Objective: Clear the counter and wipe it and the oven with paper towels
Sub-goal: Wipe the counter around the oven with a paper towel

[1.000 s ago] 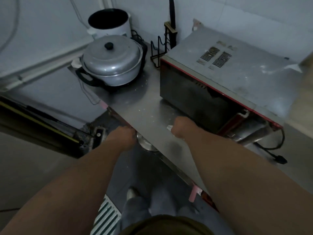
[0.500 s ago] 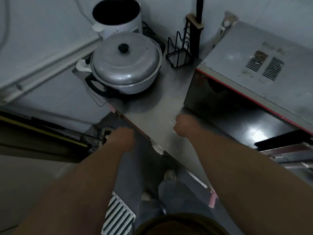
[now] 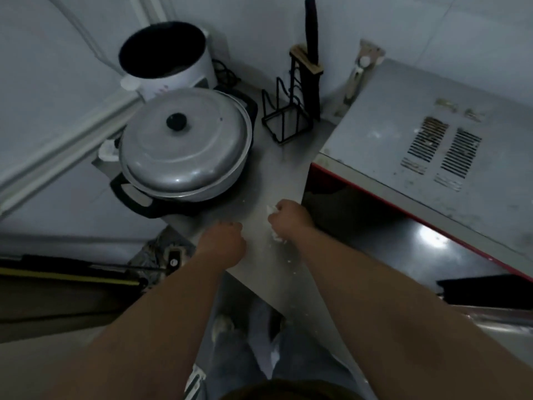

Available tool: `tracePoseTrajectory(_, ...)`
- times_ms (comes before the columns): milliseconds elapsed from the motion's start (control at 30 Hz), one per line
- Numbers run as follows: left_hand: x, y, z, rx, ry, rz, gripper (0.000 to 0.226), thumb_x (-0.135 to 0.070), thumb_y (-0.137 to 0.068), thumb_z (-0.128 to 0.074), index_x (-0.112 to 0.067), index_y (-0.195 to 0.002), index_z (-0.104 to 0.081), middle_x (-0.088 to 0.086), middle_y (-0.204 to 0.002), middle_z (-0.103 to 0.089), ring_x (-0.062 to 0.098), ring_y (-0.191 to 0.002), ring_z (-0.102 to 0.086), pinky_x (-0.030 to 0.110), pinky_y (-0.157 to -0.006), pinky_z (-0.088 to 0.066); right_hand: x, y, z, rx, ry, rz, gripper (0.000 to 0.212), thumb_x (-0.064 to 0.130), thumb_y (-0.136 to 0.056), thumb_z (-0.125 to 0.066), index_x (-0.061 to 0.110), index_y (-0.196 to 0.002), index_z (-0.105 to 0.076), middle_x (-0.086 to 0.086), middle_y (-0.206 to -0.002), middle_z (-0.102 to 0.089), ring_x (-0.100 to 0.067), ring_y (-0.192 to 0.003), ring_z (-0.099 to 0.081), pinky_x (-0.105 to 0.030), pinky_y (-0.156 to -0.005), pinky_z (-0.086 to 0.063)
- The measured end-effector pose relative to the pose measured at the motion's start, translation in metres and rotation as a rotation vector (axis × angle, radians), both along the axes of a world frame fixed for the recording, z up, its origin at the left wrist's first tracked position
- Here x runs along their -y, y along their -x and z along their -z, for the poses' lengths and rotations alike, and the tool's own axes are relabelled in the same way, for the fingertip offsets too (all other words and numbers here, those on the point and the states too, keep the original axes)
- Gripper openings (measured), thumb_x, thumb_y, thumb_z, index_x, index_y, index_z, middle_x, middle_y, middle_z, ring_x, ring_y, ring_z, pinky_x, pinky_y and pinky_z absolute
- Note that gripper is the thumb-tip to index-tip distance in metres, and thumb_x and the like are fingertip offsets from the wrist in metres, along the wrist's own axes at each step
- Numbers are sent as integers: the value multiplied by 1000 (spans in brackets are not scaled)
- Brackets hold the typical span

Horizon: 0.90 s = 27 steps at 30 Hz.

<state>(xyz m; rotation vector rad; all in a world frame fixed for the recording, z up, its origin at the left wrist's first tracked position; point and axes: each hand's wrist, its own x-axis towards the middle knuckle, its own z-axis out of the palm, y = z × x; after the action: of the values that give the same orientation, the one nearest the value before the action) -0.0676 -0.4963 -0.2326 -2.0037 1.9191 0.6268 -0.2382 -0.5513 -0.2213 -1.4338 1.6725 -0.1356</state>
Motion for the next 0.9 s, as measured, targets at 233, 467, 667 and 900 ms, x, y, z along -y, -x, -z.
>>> tracePoseTrajectory(233, 29, 8, 32, 1, -39, 173, 48, -36, -98, -45, -18, -141, -46, 10, -146, -45, 31, -134, -41, 43, -108, -35, 17, -11, 23, 5, 20, 153, 19, 28, -85, -62, 19, -101, -63, -11, -108, -64, -33, -99, -62, -36, -85, -54)
tracePoseTrajectory(467, 63, -49, 64, 30, -24, 185, 57, -40, -95, -42, -17, -147, -43, 15, -158, -32, 38, -142, -33, 53, -111, -31, 71, -42, 44, -131, 174, 339, 28, 21, -89, -53, 12, -114, -61, -14, -116, -62, -32, -104, -59, -28, -78, -43)
tracePoseTrajectory(667, 75, -85, 95, -66, 52, 262, 63, -46, -88, -41, -17, -142, -56, 20, -140, -54, 41, -114, -59, 50, -93, -52, 152, -36, 63, -467, 383, 475, 34, 15, -86, -56, 12, -120, -60, -15, -121, -55, -36, -112, -51, -37, -93, -40)
tracePoseTrajectory(900, 74, -93, 134, -156, 209, 277, 68, -45, -84, -49, -16, -146, -51, 20, -145, -52, 44, -111, -61, 56, -90, -53, 246, 1, 94, -717, 483, 649, 28, 22, -97, -46, 14, -118, -63, -13, -124, -57, -34, -117, -48, -39, -95, -37)
